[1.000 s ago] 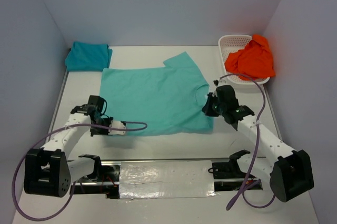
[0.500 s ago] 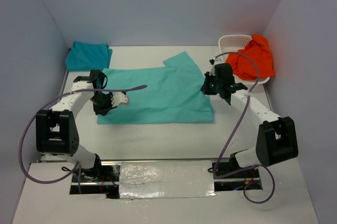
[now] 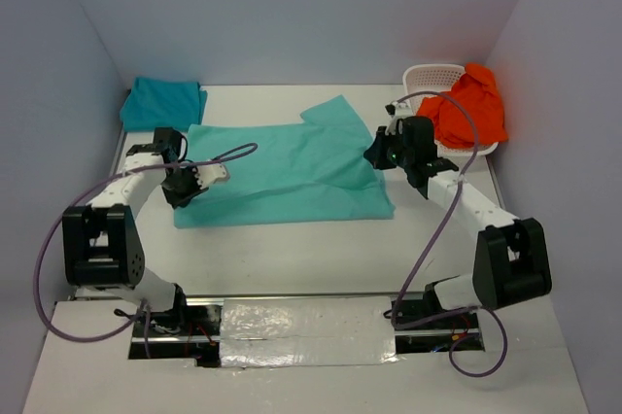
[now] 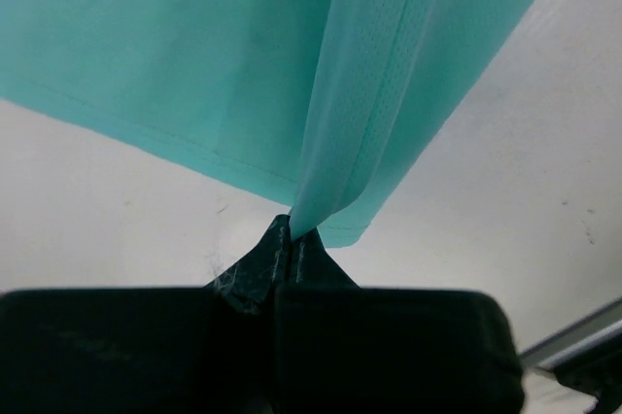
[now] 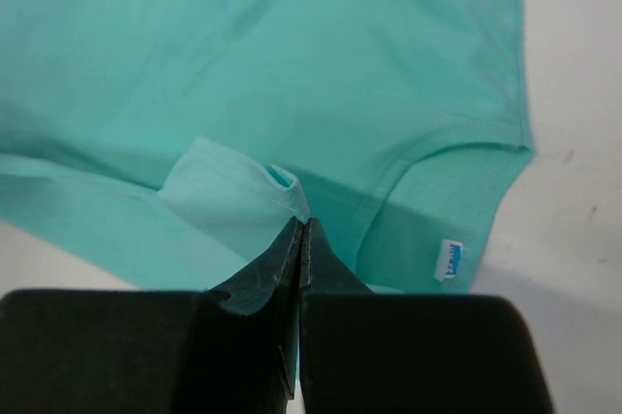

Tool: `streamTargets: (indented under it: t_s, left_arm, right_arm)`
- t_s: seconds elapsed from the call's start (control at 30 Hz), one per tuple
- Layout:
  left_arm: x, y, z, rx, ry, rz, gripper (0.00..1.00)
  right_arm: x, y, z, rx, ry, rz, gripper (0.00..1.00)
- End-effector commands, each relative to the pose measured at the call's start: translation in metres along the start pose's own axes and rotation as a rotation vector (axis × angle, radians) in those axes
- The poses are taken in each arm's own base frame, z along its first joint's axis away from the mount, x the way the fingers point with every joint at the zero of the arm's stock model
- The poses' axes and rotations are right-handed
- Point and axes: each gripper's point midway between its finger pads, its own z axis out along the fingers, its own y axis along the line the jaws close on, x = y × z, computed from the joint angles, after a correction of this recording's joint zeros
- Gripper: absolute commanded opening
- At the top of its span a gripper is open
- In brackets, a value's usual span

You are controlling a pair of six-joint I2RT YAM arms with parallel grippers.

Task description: Fold and stack the t-shirts

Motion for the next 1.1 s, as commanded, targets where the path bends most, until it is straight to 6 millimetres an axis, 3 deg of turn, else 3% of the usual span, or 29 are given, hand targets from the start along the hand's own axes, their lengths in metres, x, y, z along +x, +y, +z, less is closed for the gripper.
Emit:
streamTargets:
  t_s: [0.0,0.03,0.07,0.13,0.23,0.27,0.47,0.5,0.53,0.57,0.6,0.67,0.7,0.73,0.77,0.8,0.87,0.9,0.97,1.0,1.07]
  left_arm:
    - [-0.001,-0.003,-0.016,-0.085,-0.057,-0.005,0.0]
    - [0.002,-0.007,-0.014,-0.081,-0.051,-0.001,0.0]
    - [0.005,-0.01,-0.01,-0.076,-0.047,-0.007,0.0]
    - [0.009,-0.018,0.002,-0.042,-0.038,-0.033,0.0]
    - [0.003,-0.014,0.008,-0.02,-0.049,-0.081,0.0]
    - [0.0,-0.008,0.006,-0.033,-0.056,-0.089,0.0]
    - [-0.001,0.013,0.014,-0.074,-0.029,-0.16,0.0]
    - [0.0,0.014,0.016,-0.076,-0.02,-0.171,0.03]
    - [0.0,0.019,0.016,-0.094,-0.017,-0.184,0.19]
    - [0.002,0.022,0.017,-0.109,-0.006,-0.217,0.26]
    - [0.004,0.031,0.014,-0.144,0.015,-0.24,0.68]
    - [0.005,0.039,0.01,-0.149,0.009,-0.331,0.74]
    - [-0.003,0.053,-0.003,-0.17,-0.033,-0.367,0.99]
    - [-0.006,0.058,-0.011,-0.166,-0.064,-0.406,0.99]
    - [0.002,0.057,-0.018,-0.14,-0.072,-0.503,0.99]
    - [-0.005,0.068,-0.033,-0.146,-0.123,-0.542,0.99]
    - [0.008,0.059,-0.042,-0.095,-0.105,-0.646,0.99]
    - [0.012,0.053,-0.043,-0.073,-0.088,-0.668,0.99]
    - [0.022,0.028,-0.031,0.016,-0.03,-0.699,0.99]
    - [0.028,0.011,-0.018,0.071,-0.001,-0.713,0.99]
    - [0.034,0.005,-0.002,0.082,0.014,-0.73,0.99]
  right_arm:
    - [-0.03,0.033,-0.024,-0.162,-0.15,-0.09,0.0]
    - [-0.029,0.035,-0.031,-0.159,-0.162,-0.096,0.0]
    - [-0.012,0.033,-0.029,-0.149,-0.136,-0.094,0.0]
    - [0.002,0.023,-0.021,-0.115,-0.106,-0.081,0.0]
    - [0.004,0.006,0.0,-0.044,-0.037,-0.066,0.0]
    - [-0.007,0.006,0.004,-0.037,-0.038,-0.067,0.0]
    - [0.0,-0.007,0.045,-0.007,0.044,-0.037,0.0]
    - [0.006,-0.011,0.054,0.001,0.067,-0.03,0.0]
    - [0.005,-0.015,0.057,0.027,0.086,-0.025,0.0]
    - [0.007,-0.02,0.061,0.047,0.111,-0.008,0.14]
    - [0.013,-0.03,0.068,0.084,0.179,0.018,0.32]
    - [0.027,-0.044,0.077,0.147,0.277,0.067,0.66]
    - [0.024,-0.056,0.071,0.226,0.298,0.082,0.72]
    - [0.026,-0.063,0.066,0.27,0.307,0.097,0.78]
    - [0.016,-0.063,0.056,0.302,0.275,0.135,0.92]
    - [0.025,-0.07,0.044,0.341,0.295,0.168,0.95]
    - [0.016,-0.068,0.017,0.371,0.258,0.239,1.0]
    - [0.035,-0.067,0.005,0.386,0.304,0.26,1.0]
    - [0.045,-0.055,-0.01,0.347,0.309,0.304,1.0]
    - [0.069,-0.054,-0.016,0.346,0.361,0.326,1.0]
    - [0.088,-0.051,-0.021,0.334,0.397,0.347,0.99]
